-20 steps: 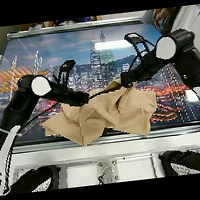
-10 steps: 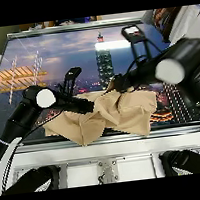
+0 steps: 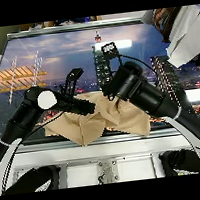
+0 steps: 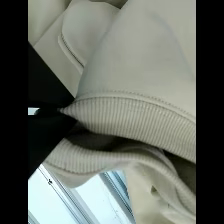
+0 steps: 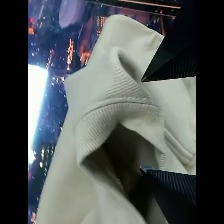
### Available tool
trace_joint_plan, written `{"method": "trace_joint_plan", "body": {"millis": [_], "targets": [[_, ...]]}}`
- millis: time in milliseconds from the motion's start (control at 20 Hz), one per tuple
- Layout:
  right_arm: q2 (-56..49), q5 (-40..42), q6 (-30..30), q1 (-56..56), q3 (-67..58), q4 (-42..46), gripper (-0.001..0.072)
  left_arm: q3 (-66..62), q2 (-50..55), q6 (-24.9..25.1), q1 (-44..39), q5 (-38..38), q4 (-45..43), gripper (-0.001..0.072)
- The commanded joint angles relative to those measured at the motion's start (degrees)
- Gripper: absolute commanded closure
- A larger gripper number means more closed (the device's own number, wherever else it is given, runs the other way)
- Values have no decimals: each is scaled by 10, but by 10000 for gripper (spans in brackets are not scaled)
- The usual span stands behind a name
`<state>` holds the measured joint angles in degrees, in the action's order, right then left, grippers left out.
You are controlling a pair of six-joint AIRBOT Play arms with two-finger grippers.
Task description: Fold the clothes and pants, and hang the long-sleeved shirts on hangers.
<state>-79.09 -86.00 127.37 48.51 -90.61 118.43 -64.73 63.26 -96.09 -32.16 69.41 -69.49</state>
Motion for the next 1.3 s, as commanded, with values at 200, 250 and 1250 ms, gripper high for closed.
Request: {"method": "trace_joint_plan", "body": {"millis": [200,250,1250], "targets": [[-47,-30,-6,-12,0,35,135,0,-7,1,-8,2,0,685],[-52,-45,-25,-14,0,35,135,0,-13,1,-8,-1,-1,685],[165,-193,-230,-46,-97,-80,683,-246,-63,-19,-4,43,-73,685]]}}
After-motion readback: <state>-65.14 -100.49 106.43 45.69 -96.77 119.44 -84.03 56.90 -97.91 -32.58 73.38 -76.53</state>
